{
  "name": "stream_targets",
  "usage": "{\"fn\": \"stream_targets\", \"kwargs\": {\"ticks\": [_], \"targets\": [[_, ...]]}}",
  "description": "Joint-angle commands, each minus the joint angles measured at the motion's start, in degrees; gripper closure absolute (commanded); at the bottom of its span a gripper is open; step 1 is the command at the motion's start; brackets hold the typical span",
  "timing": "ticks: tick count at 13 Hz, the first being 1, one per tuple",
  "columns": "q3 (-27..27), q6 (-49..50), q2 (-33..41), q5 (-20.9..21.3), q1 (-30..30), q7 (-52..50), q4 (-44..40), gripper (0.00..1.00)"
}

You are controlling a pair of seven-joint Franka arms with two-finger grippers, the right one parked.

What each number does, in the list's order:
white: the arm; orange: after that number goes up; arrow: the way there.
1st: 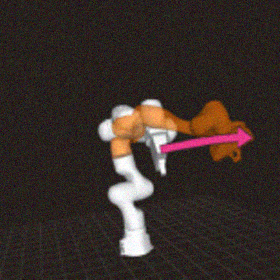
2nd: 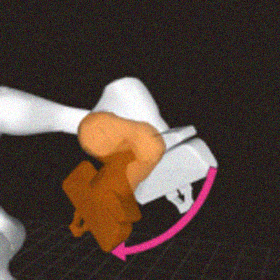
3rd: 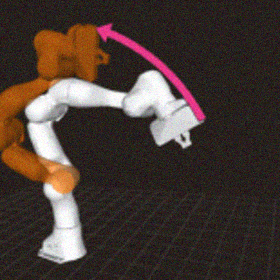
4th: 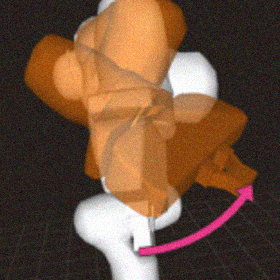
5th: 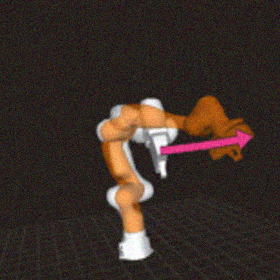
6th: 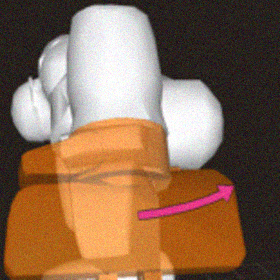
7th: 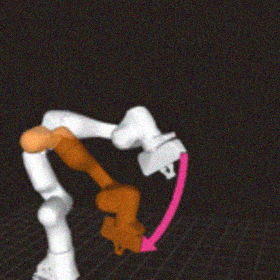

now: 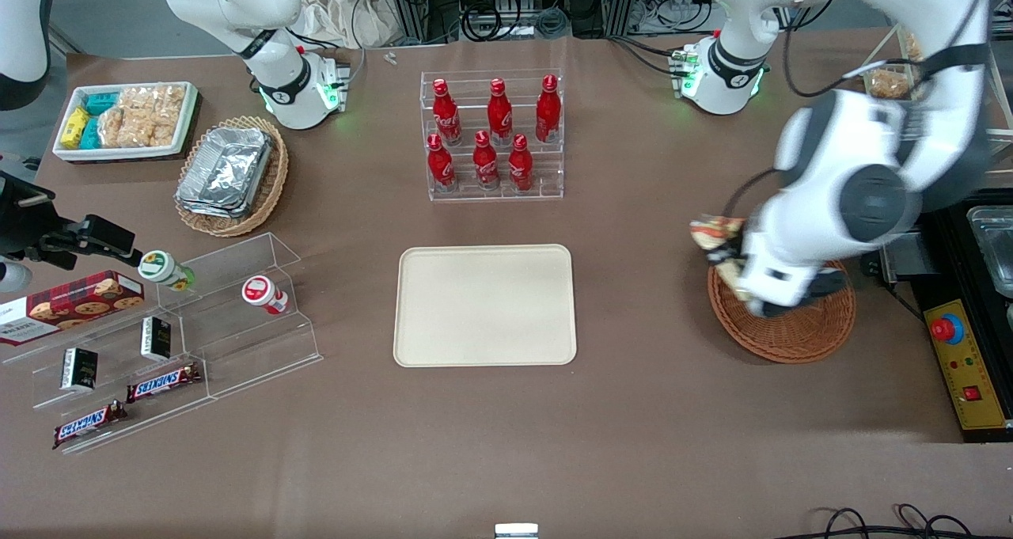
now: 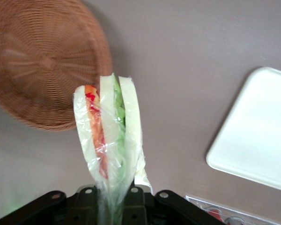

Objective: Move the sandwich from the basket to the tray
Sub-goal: 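Lift the sandwich out of the basket with the left gripper, then carry the sandwich over the cream tray and lower it onto it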

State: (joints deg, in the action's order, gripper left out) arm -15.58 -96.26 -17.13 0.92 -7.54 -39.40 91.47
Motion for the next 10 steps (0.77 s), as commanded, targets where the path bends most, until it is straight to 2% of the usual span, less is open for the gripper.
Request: {"fn": "stream_targets", "kwargs": {"ticks": [1, 8, 10], "targets": [[-0.14, -4.44, -3.95, 0.31, -4.65, -0.16, -2.61, 0.94], [-0.24, -18.68, -15.46, 0.67, -14.15, 0.19, -5.33, 0.94], [-0.24, -19.66, -19.5, 2.85, -16.18, 1.86, -8.13, 0.94]]}}
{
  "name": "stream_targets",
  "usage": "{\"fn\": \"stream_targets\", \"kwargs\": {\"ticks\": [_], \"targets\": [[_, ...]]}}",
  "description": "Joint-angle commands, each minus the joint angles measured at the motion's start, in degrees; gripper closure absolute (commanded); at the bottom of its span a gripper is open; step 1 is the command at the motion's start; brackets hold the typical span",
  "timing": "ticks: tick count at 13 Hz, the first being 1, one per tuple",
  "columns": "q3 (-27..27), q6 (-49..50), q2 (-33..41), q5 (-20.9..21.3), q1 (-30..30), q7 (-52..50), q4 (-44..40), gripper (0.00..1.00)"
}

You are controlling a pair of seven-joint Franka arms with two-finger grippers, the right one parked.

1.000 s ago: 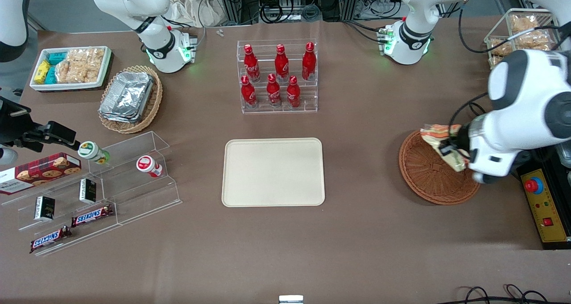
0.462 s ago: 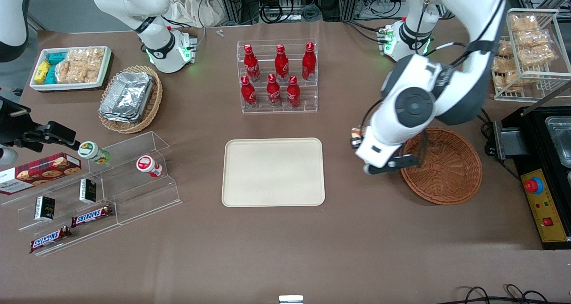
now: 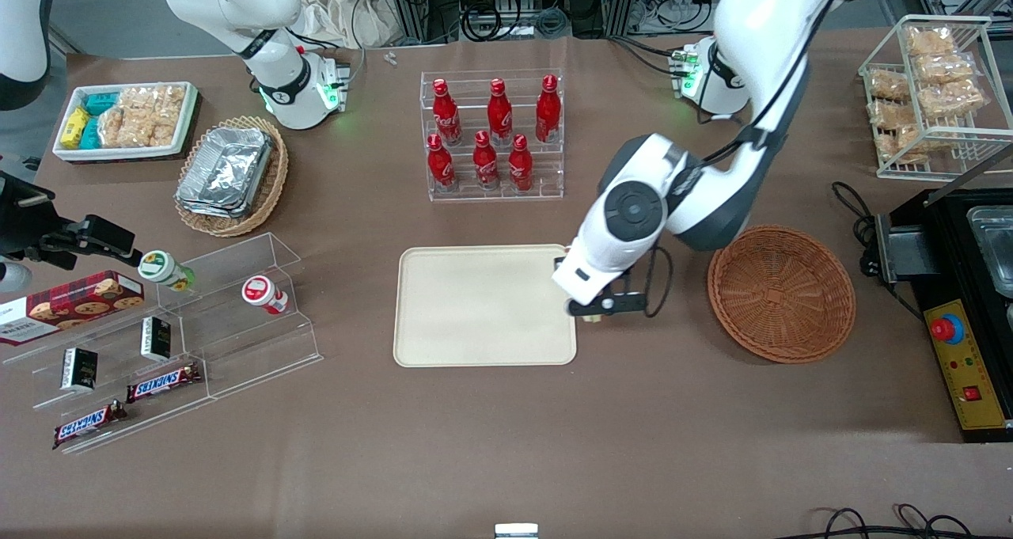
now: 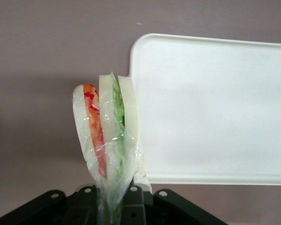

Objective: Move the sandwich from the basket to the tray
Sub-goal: 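Carry the sandwich over the cream tray and lower it onto it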

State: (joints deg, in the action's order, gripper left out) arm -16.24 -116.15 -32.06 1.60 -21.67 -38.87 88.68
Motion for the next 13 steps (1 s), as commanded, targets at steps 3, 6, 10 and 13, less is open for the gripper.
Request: {"fn": "stream_targets", "kwargs": {"ticks": [3, 6, 10, 13], "targets": [[0.42, -4.32, -10.38, 3.85, -3.29, 4.4, -7.47, 0.9], [0.42, -6.46, -14.08, 3.76, -3.81, 4.41, -7.47, 0.85], [0.42, -6.55, -14.35, 3.23, -3.9, 3.89, -7.38, 0.0], [0.51, -4.28, -8.66, -1.67, -3.11, 3.45, -6.59, 0.0]]}}
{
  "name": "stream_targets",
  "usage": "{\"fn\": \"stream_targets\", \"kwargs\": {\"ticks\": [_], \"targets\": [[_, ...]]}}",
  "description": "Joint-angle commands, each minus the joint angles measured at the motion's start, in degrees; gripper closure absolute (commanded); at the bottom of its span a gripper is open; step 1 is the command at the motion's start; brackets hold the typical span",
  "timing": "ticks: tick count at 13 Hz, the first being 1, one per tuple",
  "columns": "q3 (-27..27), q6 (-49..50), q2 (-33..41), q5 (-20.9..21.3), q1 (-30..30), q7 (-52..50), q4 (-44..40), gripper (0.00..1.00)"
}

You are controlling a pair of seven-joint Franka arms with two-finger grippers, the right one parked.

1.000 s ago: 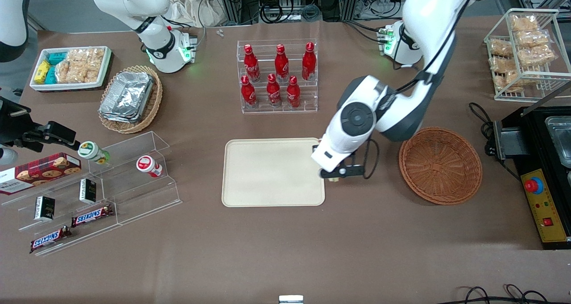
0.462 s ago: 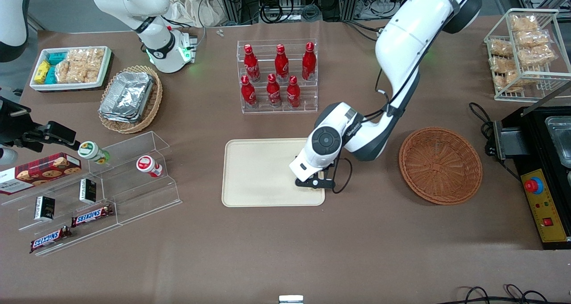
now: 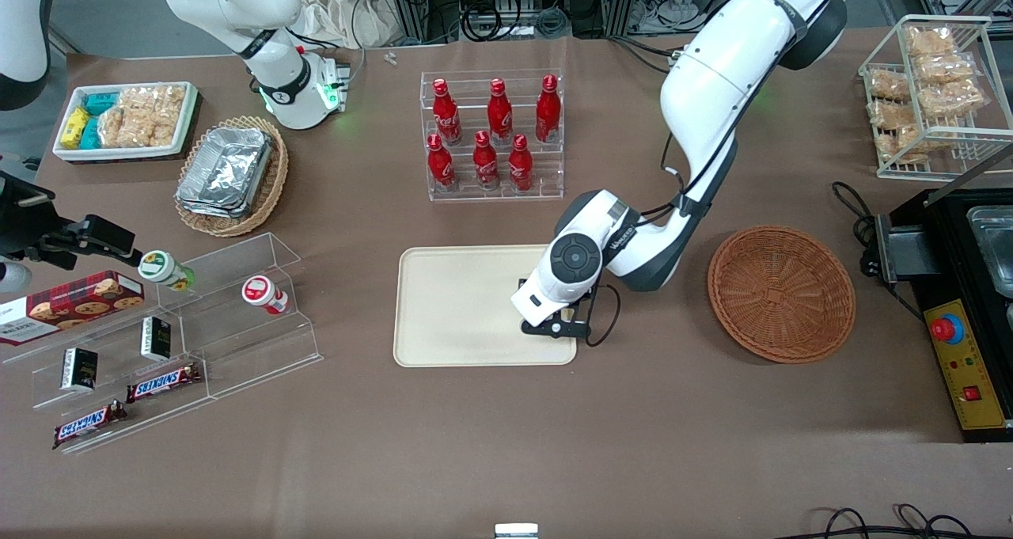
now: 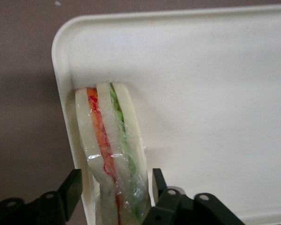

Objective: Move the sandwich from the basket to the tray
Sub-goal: 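Carry the sandwich over the cream tray and lower it onto it, then open the left gripper and withdraw it back toward the basket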

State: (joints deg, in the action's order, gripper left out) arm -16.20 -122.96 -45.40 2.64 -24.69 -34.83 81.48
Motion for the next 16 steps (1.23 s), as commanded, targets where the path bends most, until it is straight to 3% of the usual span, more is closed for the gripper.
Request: {"fn": "stream_targets", "kwargs": {"ticks": [1, 6, 9, 12, 16], "targets": [[0.9, 7.25, 8.1, -2.99, -0.01, 0.02, 0.95, 0.0], [11.86, 26.86, 23.14, -2.38, -0.18, 3.88, 1.04, 0.0], [16.27, 34.52, 27.12, -1.93, -0.09, 2.76, 1.66, 0.0], [21.28, 36.83, 28.35, -1.67, -0.09, 4.5, 1.31, 0.0], [29.54, 37.09, 30.63, -1.76, -0.09, 18.19, 1.84, 0.0]]}}
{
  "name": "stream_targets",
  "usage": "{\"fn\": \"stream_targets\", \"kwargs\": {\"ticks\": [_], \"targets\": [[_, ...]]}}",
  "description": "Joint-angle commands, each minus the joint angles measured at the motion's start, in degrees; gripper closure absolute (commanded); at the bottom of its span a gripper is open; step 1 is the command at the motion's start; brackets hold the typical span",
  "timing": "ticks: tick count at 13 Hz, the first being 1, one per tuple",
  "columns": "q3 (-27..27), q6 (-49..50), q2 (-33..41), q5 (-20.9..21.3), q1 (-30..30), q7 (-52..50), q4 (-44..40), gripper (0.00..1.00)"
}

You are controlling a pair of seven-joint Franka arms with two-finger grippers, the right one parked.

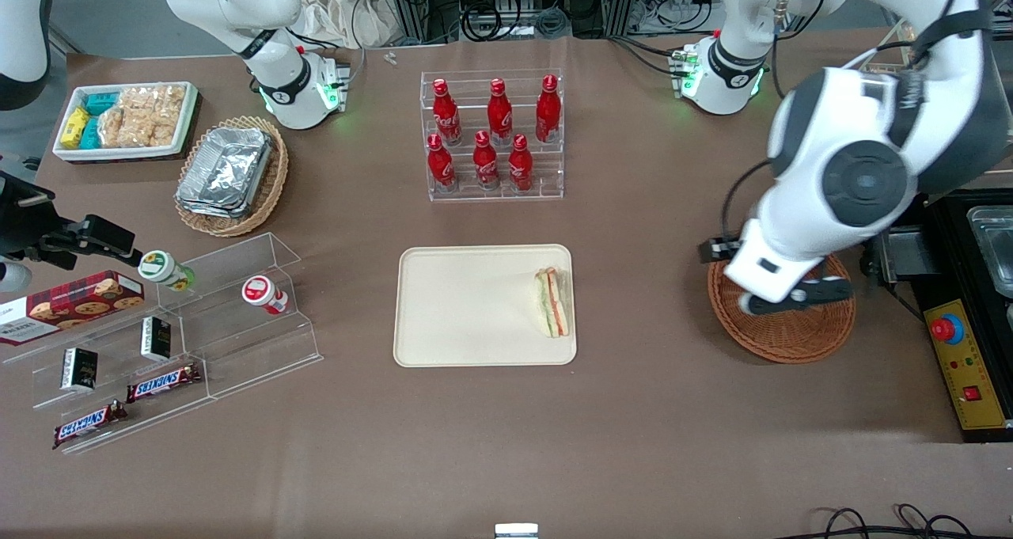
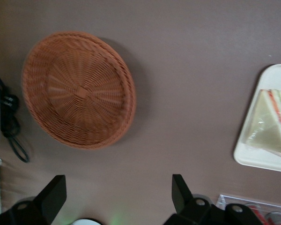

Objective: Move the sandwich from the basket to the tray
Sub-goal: 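Open the left gripper and withdraw it back toward the basket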

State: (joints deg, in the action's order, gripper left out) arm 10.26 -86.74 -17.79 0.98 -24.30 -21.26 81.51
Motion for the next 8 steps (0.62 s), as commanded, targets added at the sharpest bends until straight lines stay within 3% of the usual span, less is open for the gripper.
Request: {"fn": "stream_targets", "kwargs": {"ticks": [1, 6, 7, 8], "targets": [[4.75, 0.87, 3.2, -0.28, -0.48, 6.13, 1.81, 0.0], [6.52, -0.09, 2.76, -1.07, -0.05, 6.67, 1.72, 0.0], [5.83, -0.35, 2.59, -1.07, 2.65, 6.67, 1.72, 0.0], [0.95, -0.27, 2.76, -0.81, 7.2, 6.76, 1.72, 0.0]]}}
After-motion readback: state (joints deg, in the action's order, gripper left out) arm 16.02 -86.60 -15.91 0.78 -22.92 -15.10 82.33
